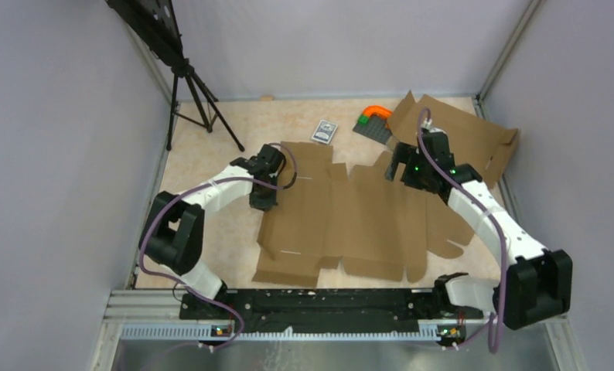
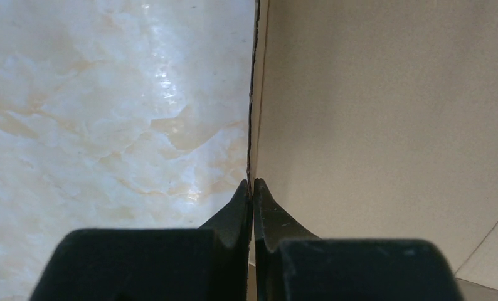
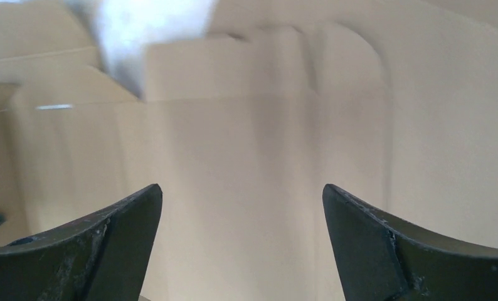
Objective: Fold the paper box
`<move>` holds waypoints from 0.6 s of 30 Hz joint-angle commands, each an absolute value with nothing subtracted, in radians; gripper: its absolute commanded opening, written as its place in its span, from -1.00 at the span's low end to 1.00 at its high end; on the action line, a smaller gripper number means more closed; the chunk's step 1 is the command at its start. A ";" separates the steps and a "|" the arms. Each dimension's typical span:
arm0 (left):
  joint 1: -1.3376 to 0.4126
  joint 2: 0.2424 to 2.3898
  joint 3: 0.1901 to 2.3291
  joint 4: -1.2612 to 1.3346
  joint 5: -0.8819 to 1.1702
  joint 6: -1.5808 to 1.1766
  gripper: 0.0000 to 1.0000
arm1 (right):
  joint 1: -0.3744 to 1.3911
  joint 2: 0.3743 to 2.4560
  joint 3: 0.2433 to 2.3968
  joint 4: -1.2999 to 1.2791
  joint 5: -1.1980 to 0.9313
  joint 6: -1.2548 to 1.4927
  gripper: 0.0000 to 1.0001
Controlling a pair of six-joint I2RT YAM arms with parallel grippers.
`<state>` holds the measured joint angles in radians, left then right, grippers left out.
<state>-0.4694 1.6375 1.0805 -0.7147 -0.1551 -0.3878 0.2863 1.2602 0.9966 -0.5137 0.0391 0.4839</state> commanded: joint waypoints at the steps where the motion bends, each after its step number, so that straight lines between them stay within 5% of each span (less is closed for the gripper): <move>1: -0.438 1.573 1.025 -0.678 -0.208 -0.437 -1.00 | 0.273 1.138 0.925 -0.728 0.271 0.613 0.97; 18: -0.432 1.595 1.048 -0.681 -0.195 -0.348 -1.00 | 0.164 1.151 0.701 -0.597 0.171 0.627 0.83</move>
<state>-0.4362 1.5902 1.0267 -0.6933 -0.1665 -0.3676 0.2276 1.1084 0.7364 -0.7105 0.2340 0.6548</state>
